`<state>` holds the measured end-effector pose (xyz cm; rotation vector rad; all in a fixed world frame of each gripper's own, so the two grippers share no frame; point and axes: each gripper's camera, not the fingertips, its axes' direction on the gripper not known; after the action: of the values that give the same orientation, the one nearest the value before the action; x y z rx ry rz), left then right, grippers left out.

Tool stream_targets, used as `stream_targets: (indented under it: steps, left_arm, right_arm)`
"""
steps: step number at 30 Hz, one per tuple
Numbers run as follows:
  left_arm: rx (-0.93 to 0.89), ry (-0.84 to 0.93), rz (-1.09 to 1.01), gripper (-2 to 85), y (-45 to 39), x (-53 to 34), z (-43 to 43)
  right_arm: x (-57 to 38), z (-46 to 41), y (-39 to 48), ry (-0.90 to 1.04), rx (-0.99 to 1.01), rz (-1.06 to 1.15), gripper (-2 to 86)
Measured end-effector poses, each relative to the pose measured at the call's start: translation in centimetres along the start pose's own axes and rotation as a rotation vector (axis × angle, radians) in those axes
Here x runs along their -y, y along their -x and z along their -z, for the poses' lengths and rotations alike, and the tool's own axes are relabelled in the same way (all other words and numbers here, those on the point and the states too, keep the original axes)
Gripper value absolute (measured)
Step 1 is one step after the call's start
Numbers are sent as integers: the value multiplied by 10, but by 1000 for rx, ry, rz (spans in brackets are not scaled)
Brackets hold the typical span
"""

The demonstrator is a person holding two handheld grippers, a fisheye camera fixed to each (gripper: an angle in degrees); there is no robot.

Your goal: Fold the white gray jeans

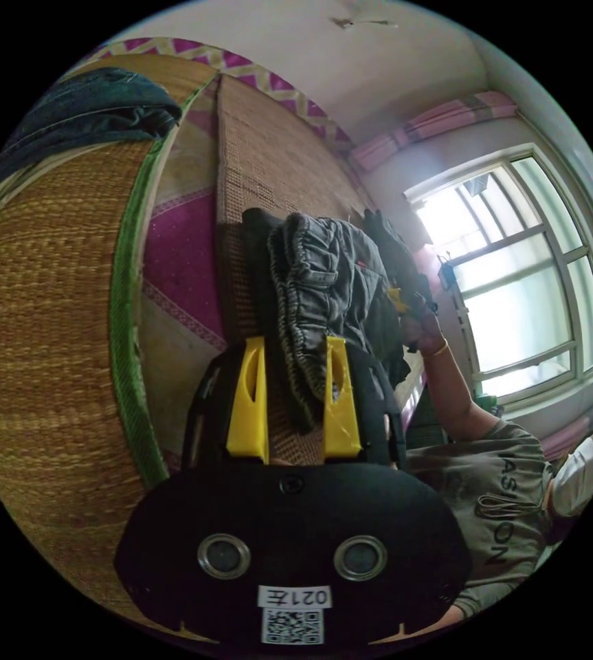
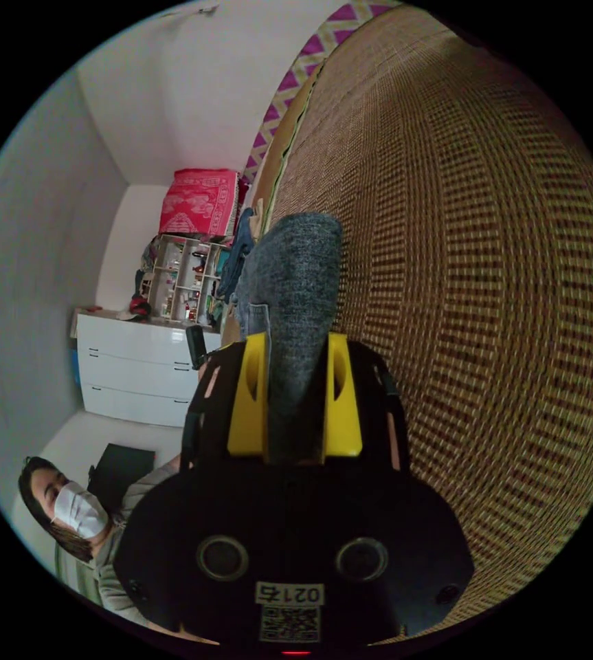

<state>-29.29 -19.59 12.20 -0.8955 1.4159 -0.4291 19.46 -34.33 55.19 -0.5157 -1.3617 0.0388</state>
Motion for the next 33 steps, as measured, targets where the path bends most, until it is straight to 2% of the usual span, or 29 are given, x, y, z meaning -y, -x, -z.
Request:
stream_targets:
  steps: [6, 12, 14, 18, 22, 26, 29, 33]
  left_arm:
    - [-5, 39, 7, 79, -4, 1, -11]
    - [-9, -86, 2, 46, -28, -27, 0]
    - [0, -116, -66, 44, -64, -33, 9]
    - [17, -137, -194, 44, -137, -12, 4]
    - [-20, -124, -313, 45, -220, 65, -54]
    - [-94, -97, -331, 46, -287, 160, -145]
    - [-80, -72, -362, 48, -329, 215, -212]
    - [-19, -64, -327, 53, -334, 248, -301]
  right_arm:
    - [16, 4, 10, 17, -67, 19, 110]
    - [19, 11, 23, 0, -64, 84, 65]
    - [15, 28, 40, -5, 2, 142, 63]
    - [8, 86, 63, -76, 13, 218, 63]
    - [10, 196, 74, -227, -54, 268, 63]
    - [28, 308, 72, -375, -187, 224, 64]
    - [43, 364, 63, -447, -280, 197, 68]
    - [61, 384, 10, -524, -397, 77, 92]
